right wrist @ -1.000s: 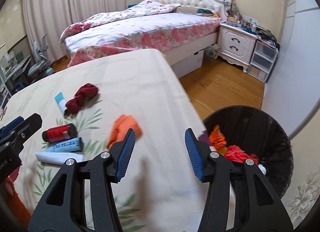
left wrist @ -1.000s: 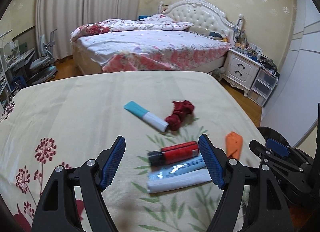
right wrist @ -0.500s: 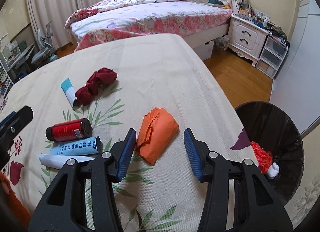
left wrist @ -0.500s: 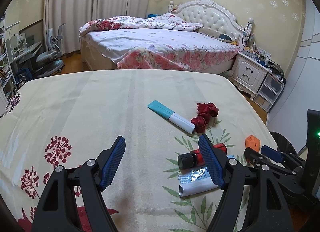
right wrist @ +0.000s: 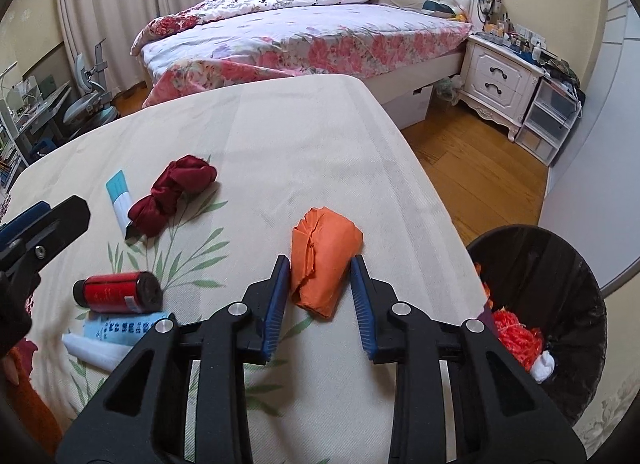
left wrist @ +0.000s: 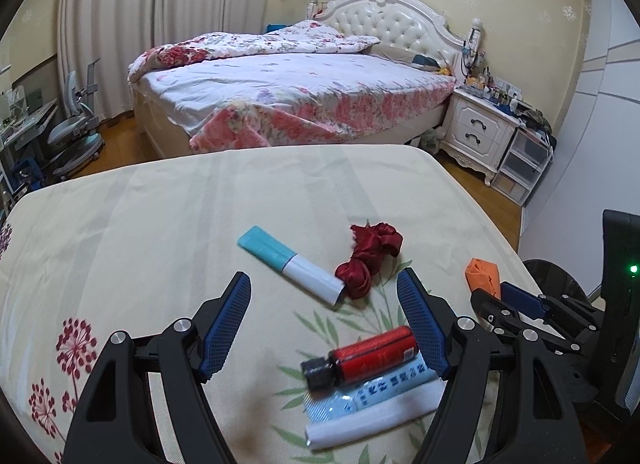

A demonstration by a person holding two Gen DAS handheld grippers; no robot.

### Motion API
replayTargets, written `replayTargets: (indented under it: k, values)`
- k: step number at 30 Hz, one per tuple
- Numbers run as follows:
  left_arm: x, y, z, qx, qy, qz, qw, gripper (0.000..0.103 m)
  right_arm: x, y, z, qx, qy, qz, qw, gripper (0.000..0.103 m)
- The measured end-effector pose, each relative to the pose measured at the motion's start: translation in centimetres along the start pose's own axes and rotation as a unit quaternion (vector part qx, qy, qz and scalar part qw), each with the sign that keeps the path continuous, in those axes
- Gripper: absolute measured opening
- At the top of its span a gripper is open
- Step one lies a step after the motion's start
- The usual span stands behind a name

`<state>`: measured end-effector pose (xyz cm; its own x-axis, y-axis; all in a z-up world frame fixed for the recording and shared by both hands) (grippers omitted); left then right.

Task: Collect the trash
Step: 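Grasp the orange cloth with the right tool while the left tool grasps the dark red cloth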

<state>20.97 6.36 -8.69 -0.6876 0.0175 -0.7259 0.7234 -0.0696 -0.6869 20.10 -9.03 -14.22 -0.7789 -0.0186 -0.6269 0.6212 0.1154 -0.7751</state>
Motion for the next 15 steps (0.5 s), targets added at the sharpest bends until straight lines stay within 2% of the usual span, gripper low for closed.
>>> replayTargets:
  k: [9, 15]
  values:
    - [-0.7, 3.2, 1.4, -0.005, 0.031, -0.027, 0.9991, 0.073, -1.3, 1.1, 0.4, -0.011, -0.007, -0.001, 1.0, 0.031]
    - [-0.6, 4.9, 2.6, -0.004, 0.062, -0.048, 0.9969, 0.061, -1.6, 1.3, 0.6, -0.019, -0.007, -0.002, 1.0, 0.031]
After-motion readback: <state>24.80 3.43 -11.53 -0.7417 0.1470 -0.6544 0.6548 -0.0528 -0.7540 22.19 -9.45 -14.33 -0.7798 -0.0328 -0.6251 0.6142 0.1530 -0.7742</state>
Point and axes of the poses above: each gripper's, at about its wrist camera, not at the fingertips, and y roughly the way its jaws point, z to its right, x to its underside, the point moved 10 cm from there along y, roughly the way its jaws point, and after that the axes turned 5 degrees about y, right-handed, at the moved point
